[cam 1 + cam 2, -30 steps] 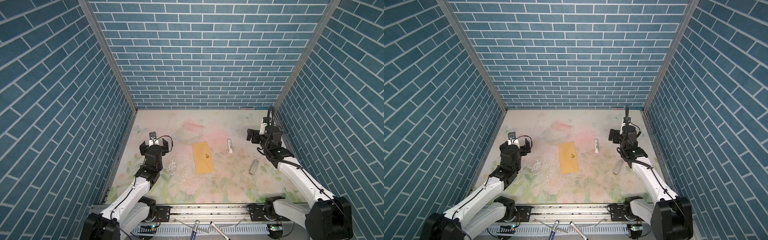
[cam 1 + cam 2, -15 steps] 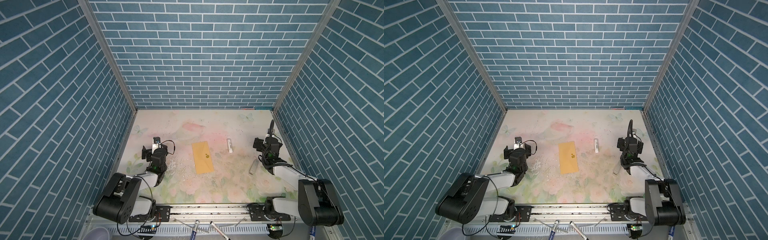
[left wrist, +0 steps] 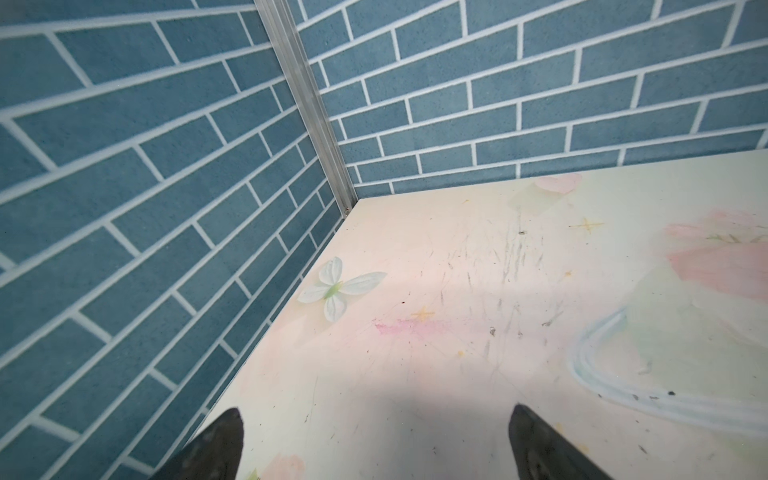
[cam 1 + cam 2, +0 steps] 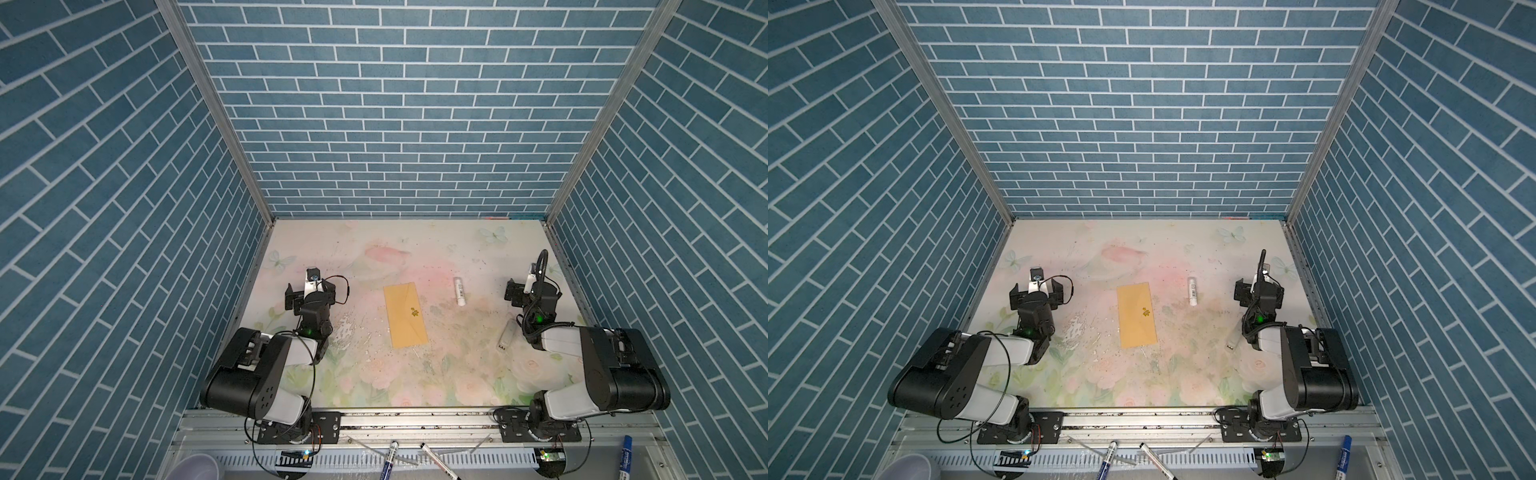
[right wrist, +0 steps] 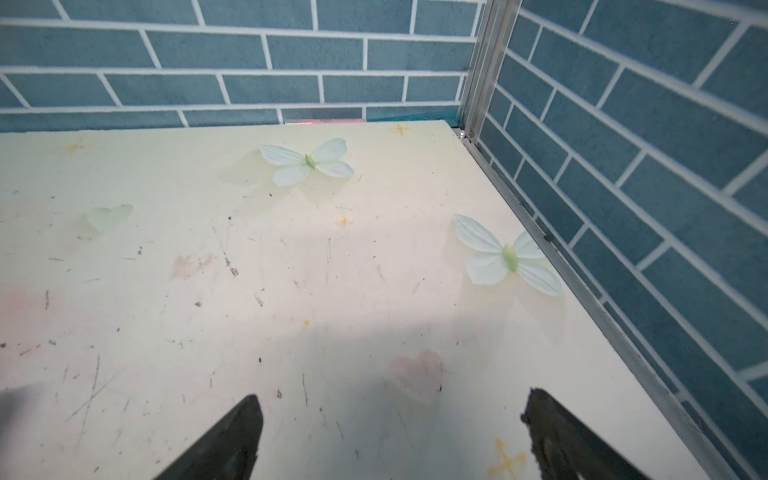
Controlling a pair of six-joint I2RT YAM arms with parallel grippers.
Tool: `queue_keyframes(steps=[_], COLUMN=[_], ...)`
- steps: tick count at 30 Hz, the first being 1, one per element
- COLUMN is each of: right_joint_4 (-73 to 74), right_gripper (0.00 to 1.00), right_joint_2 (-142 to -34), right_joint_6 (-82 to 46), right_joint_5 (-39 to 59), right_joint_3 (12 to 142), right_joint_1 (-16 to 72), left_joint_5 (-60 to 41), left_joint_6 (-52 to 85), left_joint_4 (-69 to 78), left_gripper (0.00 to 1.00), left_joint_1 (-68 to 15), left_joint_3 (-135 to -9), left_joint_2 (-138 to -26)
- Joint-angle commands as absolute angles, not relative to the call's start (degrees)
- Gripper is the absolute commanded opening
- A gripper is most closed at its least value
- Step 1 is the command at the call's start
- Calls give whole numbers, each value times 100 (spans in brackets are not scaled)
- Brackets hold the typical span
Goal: Place the letter into the envelope and seal it
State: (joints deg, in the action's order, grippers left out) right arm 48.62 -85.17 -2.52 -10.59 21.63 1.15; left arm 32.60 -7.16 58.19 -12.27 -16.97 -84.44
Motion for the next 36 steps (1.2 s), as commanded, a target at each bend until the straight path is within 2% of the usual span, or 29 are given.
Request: queue_keyframes(steps=[1,7,8,10,11,19,36], right_joint_4=[5582,5062,5195,5180,5116,5115,5114], right_gripper=[98,99,99,99,99,99,99], right_joint_2=[-8774,-8791,-8851,-8839,-8821,-8827,-8833], right_joint_6=[-172,-164,-187,-235,-264,-238,-237], right_joint_5=[-594,-371,-414,-616,-664,-581,-575], right_joint_3=[1892,2147,2158,2148,2159,2171,2171], right_joint_1=[-3,-59,-62,-62,-63,-68,-69], left_joint_5=[2809,2190,2211,2058,2019,1917,1916], left_joint_6=[-586,-467,-578,-438,-458,-221,-264], left_joint_4=[5454,5498,5893,5166,5359,4933,5047], left_gripper=[100,100,100,100,100,100,99], left_joint_1=[-1027,-802,-798,-748,-703,-519,-519], left_joint_3=[-1831,-1826,-1814,-1979,-1991,-2158,-2118], left_joint_2=[-8358,-8559,-8800,-8596,-8708,-8677,-8689])
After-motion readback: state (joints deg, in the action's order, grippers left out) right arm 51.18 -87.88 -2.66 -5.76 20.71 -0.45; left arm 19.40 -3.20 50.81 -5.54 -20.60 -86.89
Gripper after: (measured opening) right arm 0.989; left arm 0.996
